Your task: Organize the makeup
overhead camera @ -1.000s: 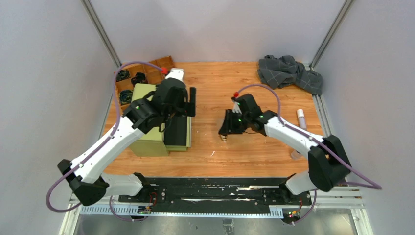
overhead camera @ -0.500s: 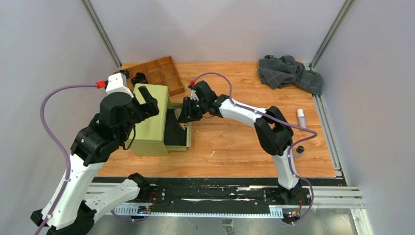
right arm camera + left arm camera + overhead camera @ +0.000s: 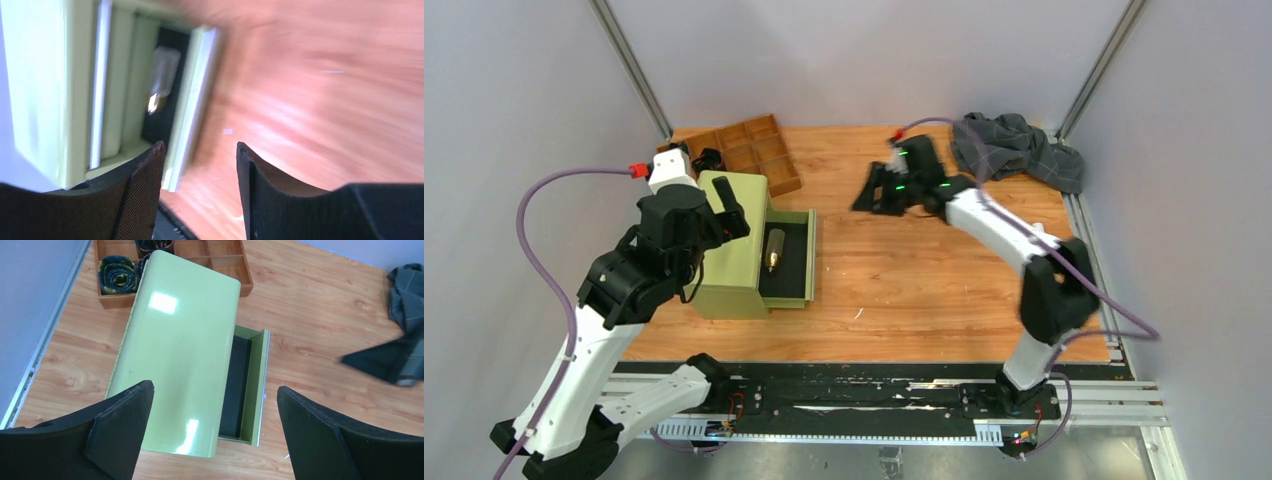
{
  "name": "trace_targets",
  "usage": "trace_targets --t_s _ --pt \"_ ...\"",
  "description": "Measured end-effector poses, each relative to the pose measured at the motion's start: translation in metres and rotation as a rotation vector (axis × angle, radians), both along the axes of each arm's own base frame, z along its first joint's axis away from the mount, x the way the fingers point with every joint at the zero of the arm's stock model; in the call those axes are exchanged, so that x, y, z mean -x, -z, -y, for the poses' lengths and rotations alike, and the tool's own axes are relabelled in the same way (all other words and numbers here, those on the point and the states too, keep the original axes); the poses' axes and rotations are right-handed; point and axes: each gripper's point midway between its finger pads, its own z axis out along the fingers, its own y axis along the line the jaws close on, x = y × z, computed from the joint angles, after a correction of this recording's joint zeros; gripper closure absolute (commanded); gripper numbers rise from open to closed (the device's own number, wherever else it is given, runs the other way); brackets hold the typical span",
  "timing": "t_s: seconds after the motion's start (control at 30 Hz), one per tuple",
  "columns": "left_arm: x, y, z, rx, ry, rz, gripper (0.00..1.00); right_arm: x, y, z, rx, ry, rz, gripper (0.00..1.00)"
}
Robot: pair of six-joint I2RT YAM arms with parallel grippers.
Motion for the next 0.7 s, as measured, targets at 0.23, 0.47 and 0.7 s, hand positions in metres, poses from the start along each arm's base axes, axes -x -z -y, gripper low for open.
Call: trace_targets --t_s 0.23,0.47,0.7 --pt "-0.013 0.014 0.017 -0.023 0.048 -0.066 0.02 -0.031 -0.044 0.249 0.185 0.549 0.190 0.39" --pt "-0.025 0.028 0.041 -0.030 0.139 -0.114 0.02 0.020 0.004 0.397 0.392 0.925 0.044 0.42" --pt "-0.033 0.058 0.059 -0.099 0.242 -0.205 0.02 0.038 0.044 0.433 0.472 1.024 -0.146 0.41"
